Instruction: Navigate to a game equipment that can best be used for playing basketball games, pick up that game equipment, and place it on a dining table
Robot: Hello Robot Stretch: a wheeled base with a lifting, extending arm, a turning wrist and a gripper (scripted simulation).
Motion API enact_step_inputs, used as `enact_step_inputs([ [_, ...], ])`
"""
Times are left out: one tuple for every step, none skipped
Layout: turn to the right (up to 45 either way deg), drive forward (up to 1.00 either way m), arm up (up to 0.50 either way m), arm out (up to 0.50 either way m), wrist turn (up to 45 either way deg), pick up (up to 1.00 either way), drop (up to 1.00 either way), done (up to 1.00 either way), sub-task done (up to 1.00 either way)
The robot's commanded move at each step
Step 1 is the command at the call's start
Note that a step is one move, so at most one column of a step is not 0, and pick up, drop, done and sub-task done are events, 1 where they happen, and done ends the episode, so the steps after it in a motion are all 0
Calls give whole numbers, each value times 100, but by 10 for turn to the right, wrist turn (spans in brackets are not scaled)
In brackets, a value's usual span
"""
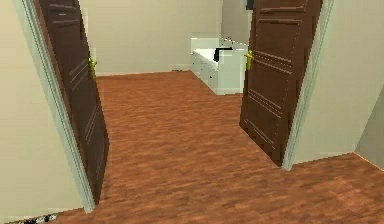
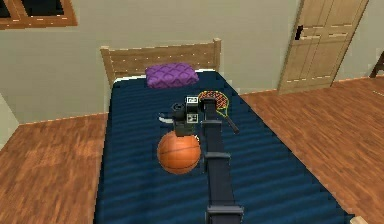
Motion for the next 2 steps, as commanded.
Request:
enact_step_inputs([
  [0, 0, -30, 0, 0, 0, 0, 0, 0],
  [0, 0, 0, 0, 0, 100, 0, 0, 0],
])
